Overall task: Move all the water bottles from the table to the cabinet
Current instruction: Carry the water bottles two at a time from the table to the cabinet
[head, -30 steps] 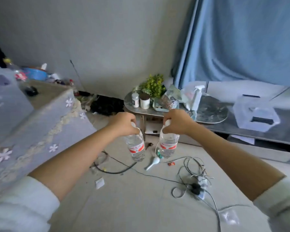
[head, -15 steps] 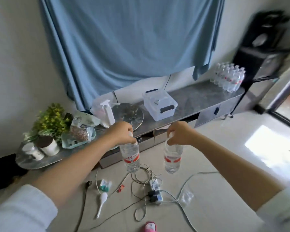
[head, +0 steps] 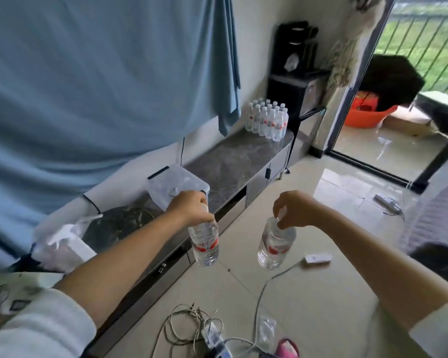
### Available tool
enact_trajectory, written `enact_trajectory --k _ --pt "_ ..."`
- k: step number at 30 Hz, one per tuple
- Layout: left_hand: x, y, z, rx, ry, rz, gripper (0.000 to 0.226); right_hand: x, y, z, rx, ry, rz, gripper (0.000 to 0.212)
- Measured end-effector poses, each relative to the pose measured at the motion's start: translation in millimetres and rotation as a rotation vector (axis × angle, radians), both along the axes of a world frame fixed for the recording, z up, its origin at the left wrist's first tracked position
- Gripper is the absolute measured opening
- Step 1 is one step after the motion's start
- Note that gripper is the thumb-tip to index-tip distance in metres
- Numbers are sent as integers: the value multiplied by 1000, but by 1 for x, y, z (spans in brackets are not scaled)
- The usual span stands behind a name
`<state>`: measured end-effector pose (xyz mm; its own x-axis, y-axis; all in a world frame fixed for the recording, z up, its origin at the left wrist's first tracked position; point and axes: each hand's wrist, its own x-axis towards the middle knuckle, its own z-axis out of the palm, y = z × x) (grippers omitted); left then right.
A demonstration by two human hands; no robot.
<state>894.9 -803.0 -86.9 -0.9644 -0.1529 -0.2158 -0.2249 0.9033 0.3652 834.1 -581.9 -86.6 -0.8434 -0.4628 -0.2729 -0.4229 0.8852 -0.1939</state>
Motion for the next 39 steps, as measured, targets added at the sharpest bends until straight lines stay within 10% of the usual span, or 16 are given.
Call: enact_trajectory --k 39 --pt "-676 126 -8 36 41 121 23 -714 128 -21 54 -31 196 22"
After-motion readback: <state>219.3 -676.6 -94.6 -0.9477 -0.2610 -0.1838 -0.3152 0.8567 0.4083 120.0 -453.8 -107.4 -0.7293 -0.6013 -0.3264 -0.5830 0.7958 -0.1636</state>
